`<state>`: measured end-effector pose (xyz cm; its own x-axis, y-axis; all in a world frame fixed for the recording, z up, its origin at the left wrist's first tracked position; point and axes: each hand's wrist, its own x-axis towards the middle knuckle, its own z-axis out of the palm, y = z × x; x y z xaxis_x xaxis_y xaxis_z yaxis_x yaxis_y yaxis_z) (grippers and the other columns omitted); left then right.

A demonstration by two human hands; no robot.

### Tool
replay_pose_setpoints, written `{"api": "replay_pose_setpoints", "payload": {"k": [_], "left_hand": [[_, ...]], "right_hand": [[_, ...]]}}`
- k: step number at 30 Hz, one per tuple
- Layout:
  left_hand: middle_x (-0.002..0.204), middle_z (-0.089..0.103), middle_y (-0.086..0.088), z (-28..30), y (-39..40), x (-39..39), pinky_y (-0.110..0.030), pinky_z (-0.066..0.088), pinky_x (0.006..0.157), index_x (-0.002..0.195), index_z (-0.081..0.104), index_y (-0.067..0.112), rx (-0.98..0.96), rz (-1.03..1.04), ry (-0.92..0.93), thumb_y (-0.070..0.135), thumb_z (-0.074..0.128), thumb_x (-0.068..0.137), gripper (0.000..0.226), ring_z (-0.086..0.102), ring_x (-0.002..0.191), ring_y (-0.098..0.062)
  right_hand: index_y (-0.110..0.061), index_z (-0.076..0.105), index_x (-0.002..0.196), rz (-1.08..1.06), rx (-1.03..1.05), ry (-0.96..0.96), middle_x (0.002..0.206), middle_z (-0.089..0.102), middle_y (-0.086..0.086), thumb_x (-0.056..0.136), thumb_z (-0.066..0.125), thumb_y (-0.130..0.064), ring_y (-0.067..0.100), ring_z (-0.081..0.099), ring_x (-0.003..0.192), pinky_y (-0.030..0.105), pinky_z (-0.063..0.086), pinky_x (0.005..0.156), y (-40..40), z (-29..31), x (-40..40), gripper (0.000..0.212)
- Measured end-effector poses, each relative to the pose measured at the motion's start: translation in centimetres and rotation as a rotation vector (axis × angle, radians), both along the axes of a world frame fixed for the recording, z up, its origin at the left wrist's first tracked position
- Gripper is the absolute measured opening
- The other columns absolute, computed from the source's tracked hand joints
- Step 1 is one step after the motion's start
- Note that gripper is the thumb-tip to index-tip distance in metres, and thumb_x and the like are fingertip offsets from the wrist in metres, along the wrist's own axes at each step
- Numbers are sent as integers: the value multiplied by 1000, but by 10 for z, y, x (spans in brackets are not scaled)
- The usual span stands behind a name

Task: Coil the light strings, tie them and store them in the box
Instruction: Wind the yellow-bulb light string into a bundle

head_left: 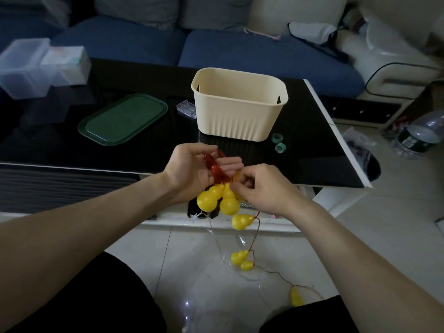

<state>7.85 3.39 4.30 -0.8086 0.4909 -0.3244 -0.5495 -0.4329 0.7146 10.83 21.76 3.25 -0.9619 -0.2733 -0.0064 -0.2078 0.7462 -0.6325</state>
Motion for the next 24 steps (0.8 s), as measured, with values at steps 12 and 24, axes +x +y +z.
{"api": "replay_pose_setpoints", "payload": {"k": [12,24], "left_hand": [[73,67,-13,-24,22,9,-36,48,74,82,62,-1,-534,-66,218,19,48,102,32,60,70,-26],[62,51,-8,-17,15,23,-22,38,48,88,59,2,-813,-468,476,42,35,105,49,42,52,-16]], "right_hand": [[-20,81,95,142,191,-76,71,69,-11,89,65,-19,4,63,66,19,51,62,-5,9,10,17],[-23,66,86,56,78,-265,70,64,-11,69,87,-51,3,57,62,23,43,57,9,11,4,40]]}}
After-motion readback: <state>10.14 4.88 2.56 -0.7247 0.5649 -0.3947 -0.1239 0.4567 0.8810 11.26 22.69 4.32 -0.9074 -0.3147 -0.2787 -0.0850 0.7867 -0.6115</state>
